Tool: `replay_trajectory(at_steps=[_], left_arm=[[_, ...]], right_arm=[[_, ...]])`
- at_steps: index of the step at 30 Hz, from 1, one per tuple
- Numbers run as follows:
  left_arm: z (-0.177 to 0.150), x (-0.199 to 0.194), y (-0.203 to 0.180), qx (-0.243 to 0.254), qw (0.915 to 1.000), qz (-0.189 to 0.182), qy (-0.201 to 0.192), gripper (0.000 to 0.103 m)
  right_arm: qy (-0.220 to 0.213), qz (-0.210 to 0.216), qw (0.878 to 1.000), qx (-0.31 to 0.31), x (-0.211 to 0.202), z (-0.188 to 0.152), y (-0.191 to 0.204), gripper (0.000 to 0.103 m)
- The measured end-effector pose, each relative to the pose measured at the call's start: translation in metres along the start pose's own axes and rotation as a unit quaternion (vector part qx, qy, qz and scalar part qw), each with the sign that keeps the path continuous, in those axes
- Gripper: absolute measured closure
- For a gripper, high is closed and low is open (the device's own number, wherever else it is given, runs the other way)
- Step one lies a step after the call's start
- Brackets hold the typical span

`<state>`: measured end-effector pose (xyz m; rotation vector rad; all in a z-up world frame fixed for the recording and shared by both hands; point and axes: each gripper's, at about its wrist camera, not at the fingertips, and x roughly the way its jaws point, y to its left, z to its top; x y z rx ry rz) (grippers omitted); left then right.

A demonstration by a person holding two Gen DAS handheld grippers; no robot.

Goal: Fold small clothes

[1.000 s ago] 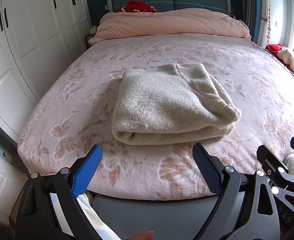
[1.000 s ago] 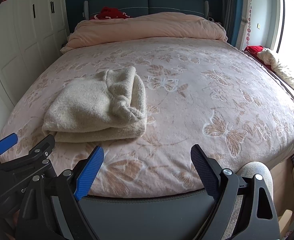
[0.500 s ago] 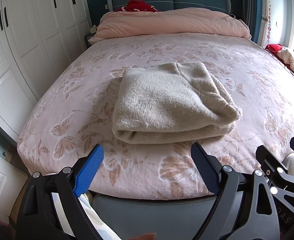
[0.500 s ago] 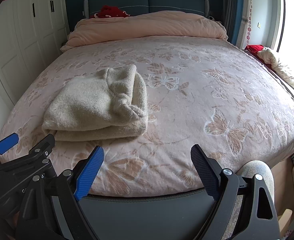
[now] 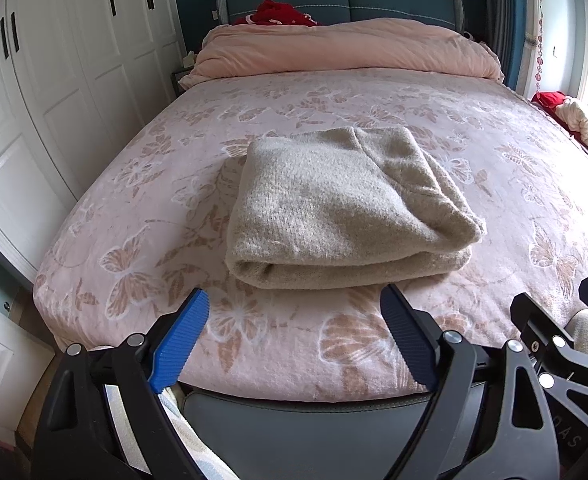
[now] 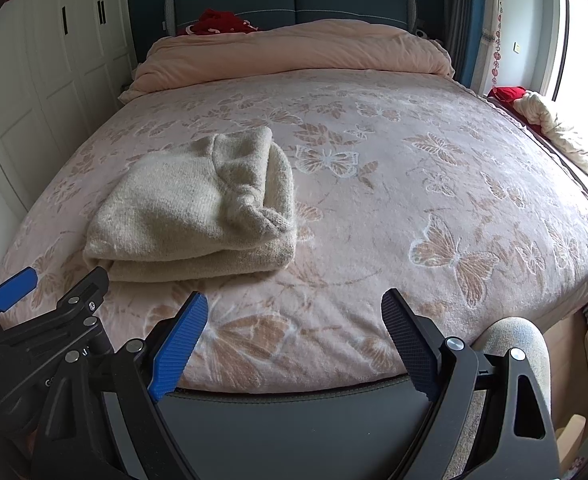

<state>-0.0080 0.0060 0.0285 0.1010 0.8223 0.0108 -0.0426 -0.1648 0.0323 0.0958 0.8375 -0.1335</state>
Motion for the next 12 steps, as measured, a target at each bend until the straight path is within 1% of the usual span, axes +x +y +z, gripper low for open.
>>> replay_trajectory(at_steps=[3, 7, 12], left_arm=[[-0.0005, -0.0007, -0.0011, 0.001, 1.0000, 0.003, -0.004, 0.020], [-0.0005, 0.0006, -0.0006, -0.005, 1.0000, 0.005, 0.004, 0.019], [-0.0008, -0.0004, -0.0003, -0.008, 0.9999, 0.006, 0.004, 0.019]], right_arm=[[0.002, -0.003, 1.000, 0.003, 0.0009, -0.0015, 0.0013, 0.017], [0.004, -0.005, 1.000, 0.000, 0.0016, -0.0020, 0.0025, 0.017], [0.001, -0.006, 1.000, -0.003, 0.0002, -0.0019, 0.0040, 0.017]])
